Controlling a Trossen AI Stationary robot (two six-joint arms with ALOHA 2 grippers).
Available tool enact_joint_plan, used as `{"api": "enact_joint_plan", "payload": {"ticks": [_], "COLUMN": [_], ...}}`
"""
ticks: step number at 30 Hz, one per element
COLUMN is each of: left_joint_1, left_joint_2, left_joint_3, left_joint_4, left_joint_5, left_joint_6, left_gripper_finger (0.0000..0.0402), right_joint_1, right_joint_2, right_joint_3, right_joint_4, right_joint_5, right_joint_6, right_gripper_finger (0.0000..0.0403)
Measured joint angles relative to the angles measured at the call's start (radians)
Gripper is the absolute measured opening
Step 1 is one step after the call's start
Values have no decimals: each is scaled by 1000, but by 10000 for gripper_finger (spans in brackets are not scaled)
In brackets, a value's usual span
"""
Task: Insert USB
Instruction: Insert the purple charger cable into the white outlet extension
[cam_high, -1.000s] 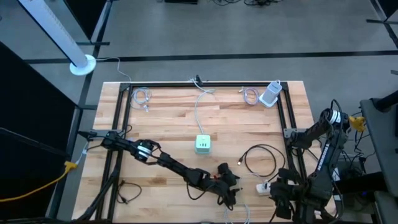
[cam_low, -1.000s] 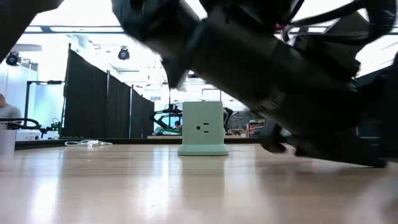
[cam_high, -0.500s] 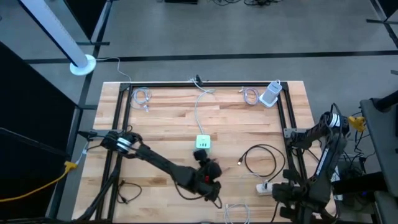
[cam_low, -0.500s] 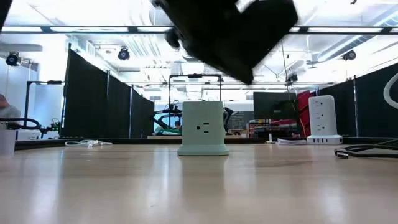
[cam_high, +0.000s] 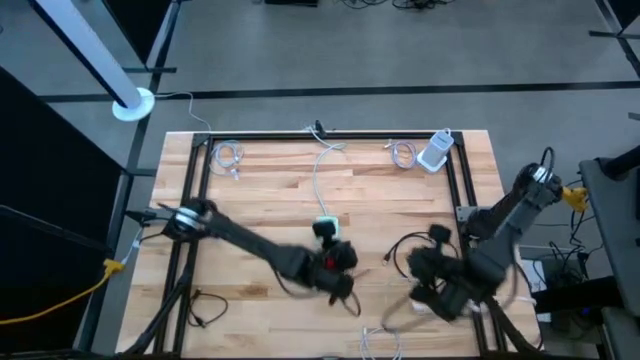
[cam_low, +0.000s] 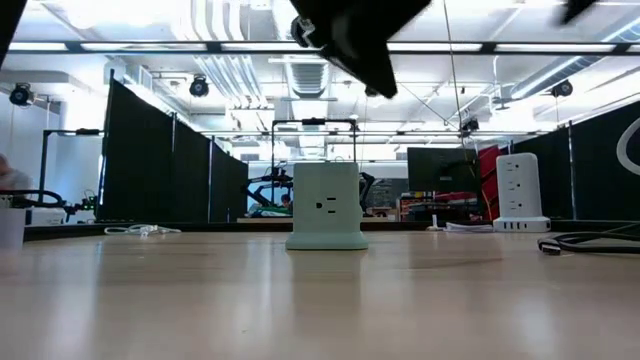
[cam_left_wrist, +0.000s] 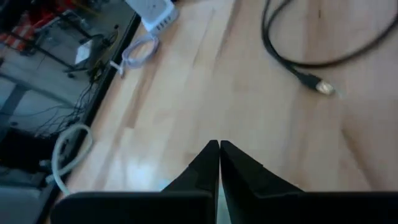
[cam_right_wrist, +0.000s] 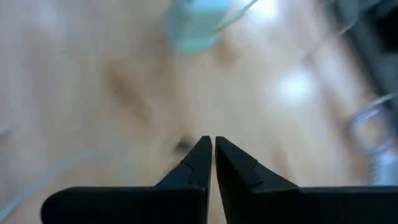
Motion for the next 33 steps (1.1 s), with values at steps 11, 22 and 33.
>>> {"api": "enact_joint_plan", "payload": {"ticks": [11, 22, 33], "left_joint_1": [176, 334, 333], "left_joint_2": [-223, -314, -333], "left_joint_3": [-234, -468, -455], "left_joint_4": [75, 209, 245], "left_joint_5": [79, 262, 306], "left_joint_6": [125, 61, 89], "left_gripper_finger": [0, 0, 0], "right_joint_1": [-448, -784, -996], "right_joint_2": [16, 16, 20], "right_joint_3": [0, -77, -341], "right_joint_4": [12, 16, 451], "right_joint_5": [226, 226, 147], "right_joint_6": [-385, -439, -747], "right_gripper_finger": [2, 2, 4]}}
